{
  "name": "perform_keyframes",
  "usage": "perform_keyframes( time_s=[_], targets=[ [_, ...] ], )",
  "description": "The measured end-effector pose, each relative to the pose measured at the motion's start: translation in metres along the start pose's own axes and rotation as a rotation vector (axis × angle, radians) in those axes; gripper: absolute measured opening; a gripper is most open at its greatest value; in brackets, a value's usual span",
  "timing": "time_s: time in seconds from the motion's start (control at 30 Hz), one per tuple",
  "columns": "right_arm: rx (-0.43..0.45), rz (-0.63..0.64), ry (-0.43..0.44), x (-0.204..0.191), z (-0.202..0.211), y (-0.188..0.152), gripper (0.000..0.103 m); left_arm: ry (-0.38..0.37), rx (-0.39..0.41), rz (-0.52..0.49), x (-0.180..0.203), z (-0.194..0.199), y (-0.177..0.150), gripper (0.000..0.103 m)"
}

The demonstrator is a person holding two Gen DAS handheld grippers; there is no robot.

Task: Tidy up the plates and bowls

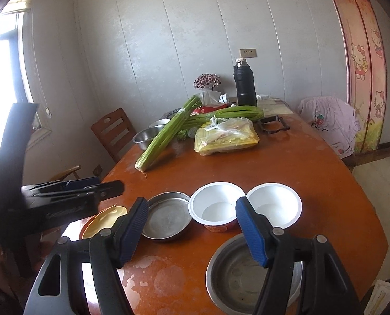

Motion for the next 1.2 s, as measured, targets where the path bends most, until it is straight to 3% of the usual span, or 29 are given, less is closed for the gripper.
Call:
perform_keyframes(
  time_s=[0.23, 0.53, 0.83, 1.2],
  targets=[
    [-0.06, -0.057, -0.016, 0.002, -0.018, -0.016, 0.072, -0.043, -0.057, -0.041, 0.0, -0.029, 0.005, 0.052],
    [-0.219, -0.101, -0.055, -0.009, -0.076, -0.045, 0.073, 0.015, -0.128, -0.085, -0.021, -0.085, 0.004, 0.052],
    [-0.324, -0.124, -0.045, -0.032, -0.134, -0.058, 0.073, 0.087, -0.214, -0.042, -0.065, -0.137, 0.004, 0.052],
    [-0.398, -0.154, -0.078, -0.037, -0.171, -0.063, 0.073, 0.064, -0.331, 0.02, -0.077, -0.189, -0.002, 0.052]
  ],
)
Point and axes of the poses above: each gripper's, at about its wrist camera, not at the fingertips, and z roughly against the way its jaws point, x to its right, y to its top, the point moved 3 cm from there along -z, roughly the way its jaws point
